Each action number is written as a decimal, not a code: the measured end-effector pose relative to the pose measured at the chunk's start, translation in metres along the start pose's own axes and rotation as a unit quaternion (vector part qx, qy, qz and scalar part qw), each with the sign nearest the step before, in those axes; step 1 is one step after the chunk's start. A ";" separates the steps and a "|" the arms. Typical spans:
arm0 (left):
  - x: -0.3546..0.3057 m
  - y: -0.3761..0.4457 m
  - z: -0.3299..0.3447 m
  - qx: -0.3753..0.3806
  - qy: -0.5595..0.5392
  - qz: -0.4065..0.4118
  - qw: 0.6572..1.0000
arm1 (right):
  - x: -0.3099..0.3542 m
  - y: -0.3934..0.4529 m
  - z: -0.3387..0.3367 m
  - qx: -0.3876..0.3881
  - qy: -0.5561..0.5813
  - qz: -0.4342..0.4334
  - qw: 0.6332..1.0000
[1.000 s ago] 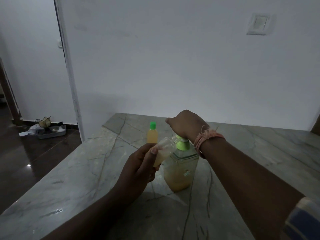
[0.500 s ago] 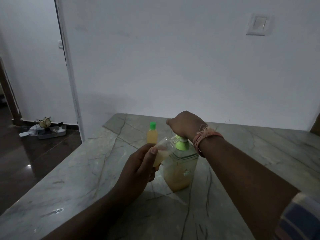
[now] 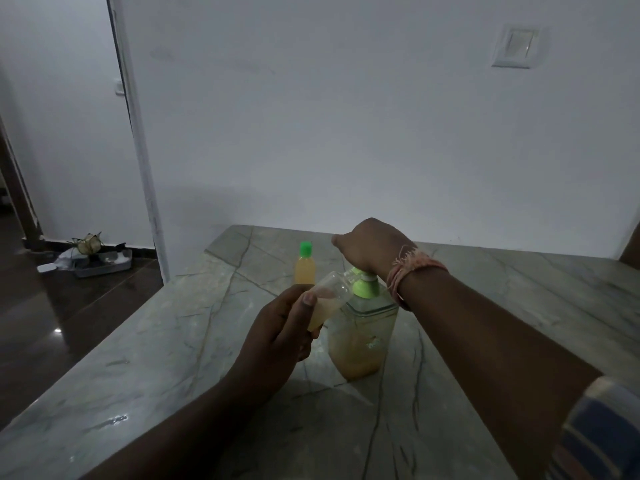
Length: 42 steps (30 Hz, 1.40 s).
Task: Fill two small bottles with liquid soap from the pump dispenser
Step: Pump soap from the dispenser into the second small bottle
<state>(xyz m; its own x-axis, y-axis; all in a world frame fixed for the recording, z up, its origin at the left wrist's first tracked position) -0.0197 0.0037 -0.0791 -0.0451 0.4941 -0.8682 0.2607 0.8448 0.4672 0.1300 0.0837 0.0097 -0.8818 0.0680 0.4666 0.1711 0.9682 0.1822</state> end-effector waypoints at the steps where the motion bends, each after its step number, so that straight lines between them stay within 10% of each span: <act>1: 0.000 0.000 0.000 -0.001 0.000 0.002 1.000 | 0.000 0.000 0.000 0.002 -0.004 -0.001 1.000; 42: 0.000 -0.001 0.000 0.001 0.012 0.000 1.000 | 0.002 -0.005 -0.008 -0.030 -0.003 -0.015 0.999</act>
<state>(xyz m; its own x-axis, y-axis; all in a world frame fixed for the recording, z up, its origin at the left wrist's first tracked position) -0.0200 0.0032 -0.0793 -0.0679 0.4983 -0.8643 0.2625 0.8448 0.4664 0.1304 0.0774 0.0168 -0.8899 0.0403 0.4543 0.1699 0.9537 0.2482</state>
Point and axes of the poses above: each hand's wrist, its own y-axis towards the middle knuckle, its own z-axis out of the palm, x = y × z, the point moved 10 cm from there along y, towards the middle knuckle, and after that the axes turned 3 degrees about y, right-handed, at the moved point
